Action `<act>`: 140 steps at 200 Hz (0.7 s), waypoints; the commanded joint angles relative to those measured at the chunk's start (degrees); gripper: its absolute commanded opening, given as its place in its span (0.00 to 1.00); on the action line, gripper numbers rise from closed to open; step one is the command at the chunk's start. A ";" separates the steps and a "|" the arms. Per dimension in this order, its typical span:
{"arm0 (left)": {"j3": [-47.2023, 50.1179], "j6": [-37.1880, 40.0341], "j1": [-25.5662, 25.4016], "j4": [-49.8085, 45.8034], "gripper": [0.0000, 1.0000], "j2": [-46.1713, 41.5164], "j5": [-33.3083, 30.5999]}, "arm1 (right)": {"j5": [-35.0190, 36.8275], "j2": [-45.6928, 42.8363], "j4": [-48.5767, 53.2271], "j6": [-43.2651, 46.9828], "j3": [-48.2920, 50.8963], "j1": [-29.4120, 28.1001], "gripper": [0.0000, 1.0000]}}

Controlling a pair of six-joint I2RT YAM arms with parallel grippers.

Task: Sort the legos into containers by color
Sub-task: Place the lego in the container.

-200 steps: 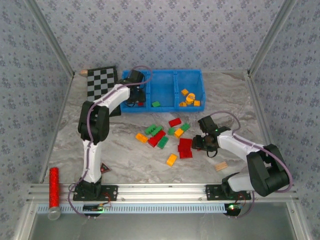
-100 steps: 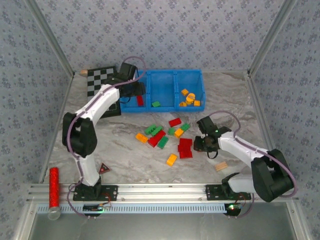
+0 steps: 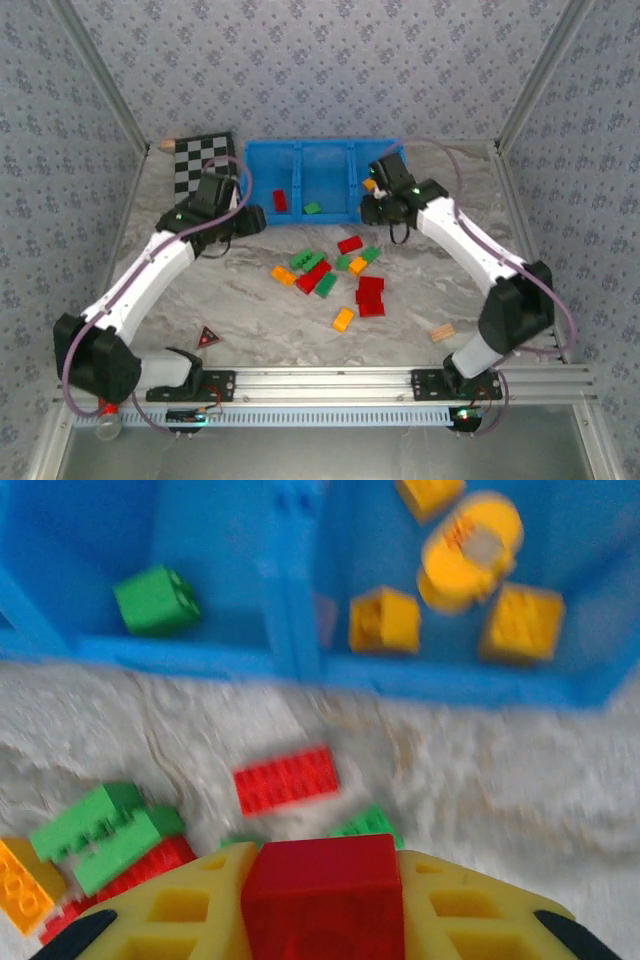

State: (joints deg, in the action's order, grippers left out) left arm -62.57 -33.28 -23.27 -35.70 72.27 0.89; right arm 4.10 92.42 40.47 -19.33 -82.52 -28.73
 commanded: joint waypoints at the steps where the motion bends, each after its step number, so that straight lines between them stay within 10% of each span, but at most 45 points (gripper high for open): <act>1: 5.87 -6.59 -0.50 -0.56 0.61 -4.48 2.80 | 1.97 8.09 0.94 5.65 -10.20 -1.72 0.29; 89: 21.95 -17.58 -3.12 4.18 0.62 -11.03 6.44 | -2.42 46.87 9.98 12.68 -66.69 -9.22 0.29; 140: 24.76 -19.74 -4.96 6.81 0.62 -9.86 7.03 | -7.45 48.58 -0.77 16.69 -59.20 -11.13 0.29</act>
State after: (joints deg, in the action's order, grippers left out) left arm -38.79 -50.76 -27.31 -31.66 61.93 6.76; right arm -0.30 140.49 43.99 -7.03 -144.90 -38.83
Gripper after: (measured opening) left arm 0.619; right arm 0.311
